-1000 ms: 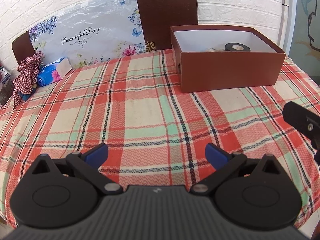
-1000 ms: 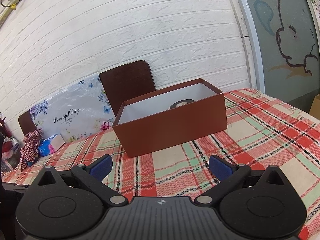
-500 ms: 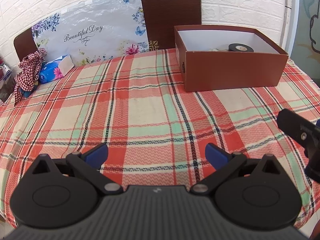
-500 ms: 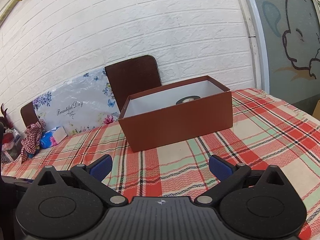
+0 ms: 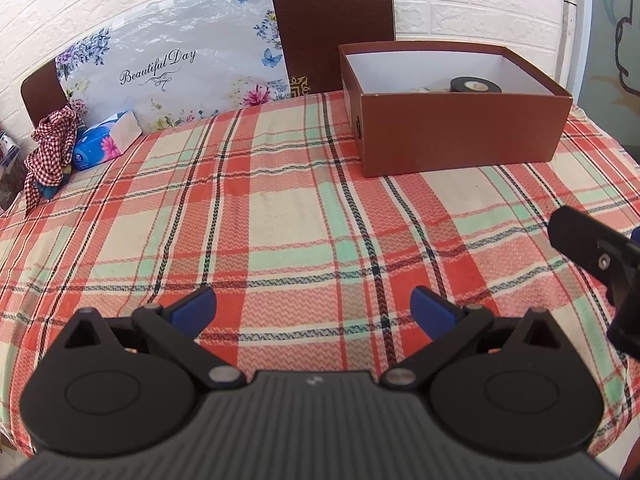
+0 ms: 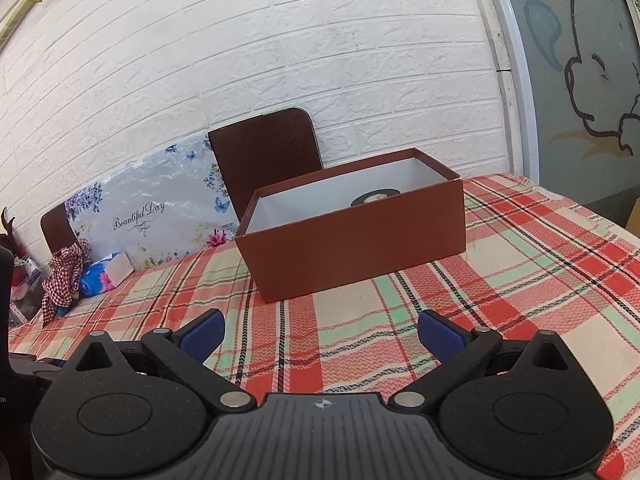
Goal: Organize objects
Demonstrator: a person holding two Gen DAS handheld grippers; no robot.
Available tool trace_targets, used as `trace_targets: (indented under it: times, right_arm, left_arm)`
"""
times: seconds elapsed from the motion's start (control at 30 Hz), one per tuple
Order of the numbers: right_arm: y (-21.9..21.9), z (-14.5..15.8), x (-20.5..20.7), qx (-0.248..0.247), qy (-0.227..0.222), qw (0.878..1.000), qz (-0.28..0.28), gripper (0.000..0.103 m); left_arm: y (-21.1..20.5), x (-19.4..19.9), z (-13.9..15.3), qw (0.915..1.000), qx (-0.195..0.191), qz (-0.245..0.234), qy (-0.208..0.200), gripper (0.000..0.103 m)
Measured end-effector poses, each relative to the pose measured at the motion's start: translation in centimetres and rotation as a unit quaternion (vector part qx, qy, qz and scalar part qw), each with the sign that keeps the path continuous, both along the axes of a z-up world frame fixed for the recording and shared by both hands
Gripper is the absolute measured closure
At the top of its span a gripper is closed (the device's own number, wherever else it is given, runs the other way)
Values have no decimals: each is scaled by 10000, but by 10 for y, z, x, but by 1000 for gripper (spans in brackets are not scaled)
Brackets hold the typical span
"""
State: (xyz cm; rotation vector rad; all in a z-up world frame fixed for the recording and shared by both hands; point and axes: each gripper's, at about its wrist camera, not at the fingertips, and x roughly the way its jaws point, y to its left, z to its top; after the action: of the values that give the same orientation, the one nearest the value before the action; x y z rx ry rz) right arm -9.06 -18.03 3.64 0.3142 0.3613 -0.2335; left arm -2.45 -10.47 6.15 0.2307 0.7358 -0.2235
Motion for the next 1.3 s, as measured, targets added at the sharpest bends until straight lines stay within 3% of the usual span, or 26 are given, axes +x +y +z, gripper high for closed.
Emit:
trace_targets:
  times: [1.3]
  right_arm:
    - [-11, -9, 0, 118, 30, 9999, 3, 1]
  left_arm:
    - [-9, 1, -10, 9997, 19, -29, 254, 0]
